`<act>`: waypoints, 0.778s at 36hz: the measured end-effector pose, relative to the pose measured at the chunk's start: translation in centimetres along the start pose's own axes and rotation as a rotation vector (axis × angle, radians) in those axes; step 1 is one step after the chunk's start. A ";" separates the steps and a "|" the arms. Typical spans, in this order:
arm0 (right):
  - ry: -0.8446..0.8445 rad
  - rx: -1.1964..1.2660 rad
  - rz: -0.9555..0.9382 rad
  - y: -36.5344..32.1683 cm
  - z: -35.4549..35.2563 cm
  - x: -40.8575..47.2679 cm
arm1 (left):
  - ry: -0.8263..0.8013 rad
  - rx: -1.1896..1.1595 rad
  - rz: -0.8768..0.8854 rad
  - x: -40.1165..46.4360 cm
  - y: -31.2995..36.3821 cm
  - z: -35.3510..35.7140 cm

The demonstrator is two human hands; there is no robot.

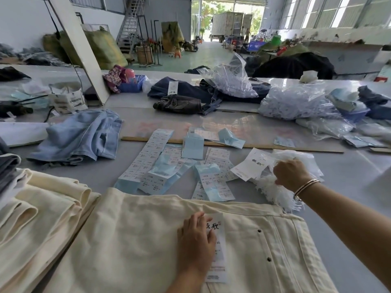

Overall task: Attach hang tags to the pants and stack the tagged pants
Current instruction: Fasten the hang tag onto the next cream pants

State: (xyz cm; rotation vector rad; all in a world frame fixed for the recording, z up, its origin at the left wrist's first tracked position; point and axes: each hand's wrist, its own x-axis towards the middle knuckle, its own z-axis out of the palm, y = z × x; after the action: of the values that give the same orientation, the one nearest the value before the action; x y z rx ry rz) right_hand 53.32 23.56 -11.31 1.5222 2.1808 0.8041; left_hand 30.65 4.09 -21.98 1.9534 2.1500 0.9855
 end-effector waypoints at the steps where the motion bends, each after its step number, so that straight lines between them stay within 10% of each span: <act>1: 0.002 0.048 0.038 0.1 -0.1 -0.1 | 0.001 0.000 0.000 0.0 0.0 0.0; 13: -0.099 1.514 0.587 1.2 2.1 -0.3 | -0.014 -0.027 -0.062 0.0 0.3 0.0; 28: 0.217 0.907 0.264 -1.4 4.6 -0.2 | -0.005 -0.082 -0.086 -0.2 0.2 -0.1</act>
State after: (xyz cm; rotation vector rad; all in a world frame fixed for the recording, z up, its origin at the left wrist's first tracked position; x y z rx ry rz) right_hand 55.09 24.11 -15.81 2.2416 2.7241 -0.0202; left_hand 30.86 3.91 -21.87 1.8090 2.1352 1.0352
